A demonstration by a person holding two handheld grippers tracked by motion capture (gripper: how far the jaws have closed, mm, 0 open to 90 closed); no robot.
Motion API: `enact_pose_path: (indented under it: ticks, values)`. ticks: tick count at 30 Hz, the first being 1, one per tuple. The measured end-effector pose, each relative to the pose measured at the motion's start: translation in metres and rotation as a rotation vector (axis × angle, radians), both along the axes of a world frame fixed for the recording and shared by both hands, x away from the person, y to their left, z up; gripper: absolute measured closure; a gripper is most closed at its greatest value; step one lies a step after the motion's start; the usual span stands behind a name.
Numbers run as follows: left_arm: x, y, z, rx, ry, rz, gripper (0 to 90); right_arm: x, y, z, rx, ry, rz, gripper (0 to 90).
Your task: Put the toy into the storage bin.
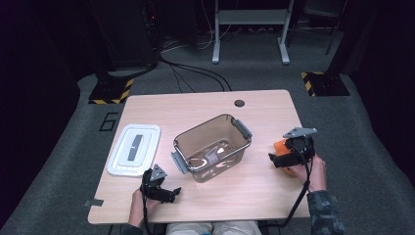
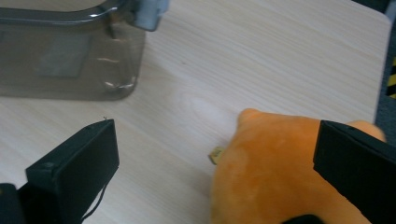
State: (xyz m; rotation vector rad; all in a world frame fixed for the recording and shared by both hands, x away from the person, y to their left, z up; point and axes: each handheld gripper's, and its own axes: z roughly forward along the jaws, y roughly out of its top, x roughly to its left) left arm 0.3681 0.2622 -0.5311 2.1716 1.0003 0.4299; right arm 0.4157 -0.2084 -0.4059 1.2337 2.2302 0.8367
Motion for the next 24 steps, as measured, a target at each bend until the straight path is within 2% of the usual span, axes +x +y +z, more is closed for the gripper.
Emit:
enact_pose_path:
  ticks: [7, 18, 19, 20, 24]
  values:
    - [0.000, 0.000, 0.000, 0.000, 0.000, 0.000, 0.1, 0.016, -0.019, 0.007, -0.017, 0.023, -0.066, 0.0]
    - [0.000, 0.000, 0.000, 0.000, 0.000, 0.000, 0.2, 0.035, -0.038, -0.013, -0.070, 0.130, -0.154, 0.5]
    - [0.000, 0.000, 0.000, 0.000, 0.000, 0.000, 0.1, 0.035, -0.038, -0.015, -0.064, 0.136, -0.162, 3.9]
    - [0.000, 0.000, 0.000, 0.000, 0.000, 0.000, 0.2, 0.036, -0.041, -0.017, -0.054, 0.154, -0.161, 11.3]
    - [0.000, 0.000, 0.000, 0.001, 0.000, -0.001, 0.2, 0.034, -0.046, -0.023, -0.046, 0.168, -0.191, 31.0]
